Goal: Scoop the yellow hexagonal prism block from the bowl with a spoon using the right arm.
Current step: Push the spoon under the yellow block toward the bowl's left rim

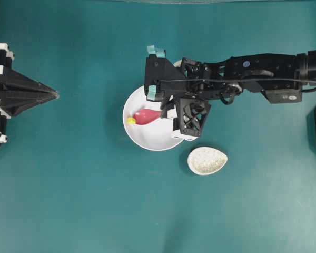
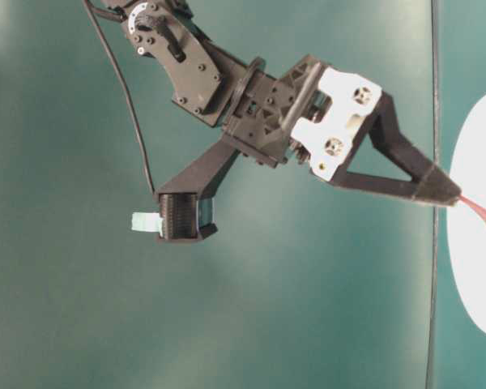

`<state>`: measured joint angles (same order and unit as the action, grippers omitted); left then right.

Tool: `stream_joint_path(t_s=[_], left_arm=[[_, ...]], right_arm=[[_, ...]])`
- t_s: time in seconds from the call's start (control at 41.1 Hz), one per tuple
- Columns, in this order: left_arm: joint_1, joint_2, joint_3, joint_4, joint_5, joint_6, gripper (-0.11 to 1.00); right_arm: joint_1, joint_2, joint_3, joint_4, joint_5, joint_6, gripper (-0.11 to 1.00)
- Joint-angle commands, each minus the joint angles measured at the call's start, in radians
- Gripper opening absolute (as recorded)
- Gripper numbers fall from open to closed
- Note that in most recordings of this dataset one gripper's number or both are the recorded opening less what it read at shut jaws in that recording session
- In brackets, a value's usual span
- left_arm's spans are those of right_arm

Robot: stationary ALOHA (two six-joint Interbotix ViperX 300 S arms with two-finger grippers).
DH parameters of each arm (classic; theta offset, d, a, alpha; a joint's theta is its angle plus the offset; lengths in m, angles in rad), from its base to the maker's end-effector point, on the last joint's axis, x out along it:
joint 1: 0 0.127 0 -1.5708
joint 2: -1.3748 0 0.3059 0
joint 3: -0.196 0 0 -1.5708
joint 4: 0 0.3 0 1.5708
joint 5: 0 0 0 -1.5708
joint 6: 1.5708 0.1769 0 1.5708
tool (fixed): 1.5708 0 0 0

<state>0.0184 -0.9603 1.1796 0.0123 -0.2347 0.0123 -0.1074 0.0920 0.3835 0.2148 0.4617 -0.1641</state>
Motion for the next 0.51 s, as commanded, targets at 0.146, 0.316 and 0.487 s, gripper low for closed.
stream_joint_path(t_s=[0.146, 0.316, 0.487], left_arm=[[0.002, 0.006, -0.028, 0.002, -0.009, 0.0, 0.04], [0.003, 0.005, -0.028, 0.002, -0.009, 0.0, 0.04], [0.003, 0.003, -0.028, 0.002, -0.008, 0.0, 0.04]], right_arm=[[0.002, -0.021, -0.026, 0.011, -0.012, 0.0, 0.24], [0.002, -0.037, -0.026, 0.011, -0.021, 0.0, 0.24], [0.002, -0.055, -0.025, 0.011, -0.043, 0.0, 0.24]])
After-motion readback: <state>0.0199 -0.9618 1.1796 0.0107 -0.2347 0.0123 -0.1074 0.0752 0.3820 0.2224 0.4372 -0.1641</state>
